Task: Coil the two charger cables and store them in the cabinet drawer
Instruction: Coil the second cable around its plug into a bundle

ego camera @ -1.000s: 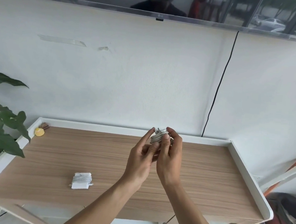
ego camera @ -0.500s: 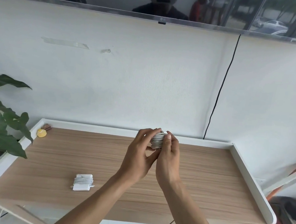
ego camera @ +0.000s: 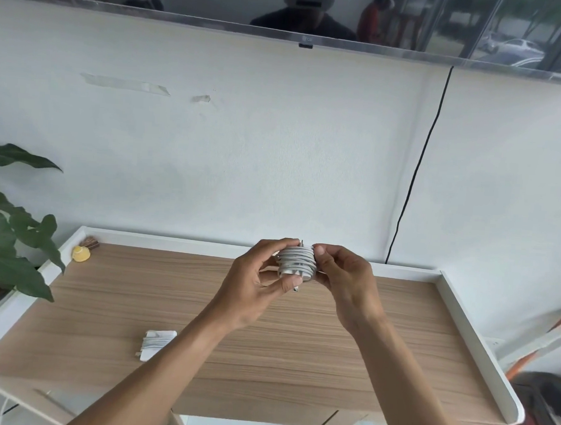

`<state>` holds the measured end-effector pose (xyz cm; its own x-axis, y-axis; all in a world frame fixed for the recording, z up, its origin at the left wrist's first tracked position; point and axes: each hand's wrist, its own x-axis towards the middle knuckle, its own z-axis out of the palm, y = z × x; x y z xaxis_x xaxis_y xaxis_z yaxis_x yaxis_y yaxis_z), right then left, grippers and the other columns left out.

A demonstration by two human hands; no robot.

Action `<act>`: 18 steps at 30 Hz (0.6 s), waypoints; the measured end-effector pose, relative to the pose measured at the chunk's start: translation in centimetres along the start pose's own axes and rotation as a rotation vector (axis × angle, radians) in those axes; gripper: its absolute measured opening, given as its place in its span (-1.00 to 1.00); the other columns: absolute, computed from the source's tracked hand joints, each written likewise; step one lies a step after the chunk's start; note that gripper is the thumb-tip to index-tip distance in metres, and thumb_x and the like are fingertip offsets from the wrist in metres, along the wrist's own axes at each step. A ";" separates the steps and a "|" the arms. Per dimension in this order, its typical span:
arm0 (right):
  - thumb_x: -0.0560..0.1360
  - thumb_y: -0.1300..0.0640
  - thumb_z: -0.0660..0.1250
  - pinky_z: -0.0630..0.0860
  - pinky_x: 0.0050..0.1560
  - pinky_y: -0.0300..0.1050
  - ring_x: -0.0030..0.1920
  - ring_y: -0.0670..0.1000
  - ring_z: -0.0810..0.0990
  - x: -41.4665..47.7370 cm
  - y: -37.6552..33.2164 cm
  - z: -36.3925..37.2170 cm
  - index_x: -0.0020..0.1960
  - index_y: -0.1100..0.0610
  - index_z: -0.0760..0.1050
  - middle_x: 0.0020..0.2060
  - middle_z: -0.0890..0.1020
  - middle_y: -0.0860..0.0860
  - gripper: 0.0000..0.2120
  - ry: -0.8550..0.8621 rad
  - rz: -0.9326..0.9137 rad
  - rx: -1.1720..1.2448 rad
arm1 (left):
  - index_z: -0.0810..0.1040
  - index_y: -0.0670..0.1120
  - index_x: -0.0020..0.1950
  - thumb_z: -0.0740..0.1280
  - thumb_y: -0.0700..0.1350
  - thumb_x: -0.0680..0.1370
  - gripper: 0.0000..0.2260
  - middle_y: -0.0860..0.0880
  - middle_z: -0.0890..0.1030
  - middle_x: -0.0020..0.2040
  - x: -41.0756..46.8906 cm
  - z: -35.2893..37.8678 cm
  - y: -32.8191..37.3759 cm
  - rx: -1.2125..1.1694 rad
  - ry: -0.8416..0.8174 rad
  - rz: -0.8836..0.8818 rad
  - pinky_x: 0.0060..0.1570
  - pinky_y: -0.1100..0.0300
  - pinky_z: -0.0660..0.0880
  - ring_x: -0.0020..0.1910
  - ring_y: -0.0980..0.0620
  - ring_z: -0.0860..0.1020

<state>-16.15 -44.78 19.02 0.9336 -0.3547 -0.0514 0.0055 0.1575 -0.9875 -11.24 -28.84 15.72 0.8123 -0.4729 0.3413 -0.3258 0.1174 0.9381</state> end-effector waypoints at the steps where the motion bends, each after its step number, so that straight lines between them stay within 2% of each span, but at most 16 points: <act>1: 0.55 0.21 0.31 0.60 0.06 0.03 -0.11 0.14 0.62 0.0 0.0 -0.1 0.06 0.36 0.55 -0.14 0.64 0.25 -0.79 0.000 -0.011 -0.002 | 0.51 -0.01 0.33 0.49 -0.22 0.45 -0.53 0.00 0.55 0.22 0.1 0.0 0.1 -0.018 -0.014 -0.001 0.09 -0.10 0.60 0.18 -0.07 0.60; 6: 0.59 0.24 0.25 0.63 -0.06 -0.08 -0.15 0.12 0.60 -0.5 0.0 0.0 0.03 0.39 0.52 -0.18 0.62 0.22 -0.80 0.014 -0.047 0.009 | 0.54 -0.02 0.29 0.50 -0.24 0.42 -0.54 -0.07 0.53 0.22 0.1 -0.1 0.4 -0.072 -0.037 0.026 0.04 -0.04 0.60 0.18 -0.12 0.58; 11: 0.63 0.18 0.18 0.63 -0.08 -0.04 -0.23 0.05 0.57 -0.7 0.5 0.7 0.03 0.34 0.49 -0.25 0.52 0.17 -0.78 0.101 -0.040 0.033 | 0.54 -0.06 0.27 0.49 -0.26 0.42 -0.57 -0.15 0.52 0.22 -0.3 -0.2 0.4 -0.120 -0.031 0.022 0.00 0.01 0.61 0.18 -0.11 0.57; 14: 0.65 0.18 0.13 0.59 -0.11 -0.08 -0.23 0.01 0.57 -1.2 0.7 1.1 -0.01 0.31 0.49 -0.25 0.53 0.15 -0.76 0.135 -0.083 0.043 | 0.54 -0.07 0.26 0.48 -0.25 0.45 -0.60 -0.14 0.55 0.23 -0.4 -0.2 0.7 -0.126 -0.013 0.028 0.01 0.00 0.61 0.19 -0.13 0.58; 18: 0.66 0.19 0.09 0.55 -0.05 -0.03 -0.31 -0.09 0.56 -2.2 1.0 1.6 -0.12 0.25 0.48 -0.27 0.54 0.05 -0.72 0.130 -0.112 0.099 | 0.52 -0.06 0.26 0.48 -0.22 0.46 -0.62 -0.08 0.61 0.23 -0.2 -0.6 1.4 -0.167 0.067 0.021 0.05 0.08 0.58 0.17 -0.11 0.60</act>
<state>-17.63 -42.34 18.43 0.8712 -0.4899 0.0329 0.1481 0.1982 -0.9689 -11.61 -28.09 16.98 0.8384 -0.4104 0.3587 -0.2626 0.2726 0.9256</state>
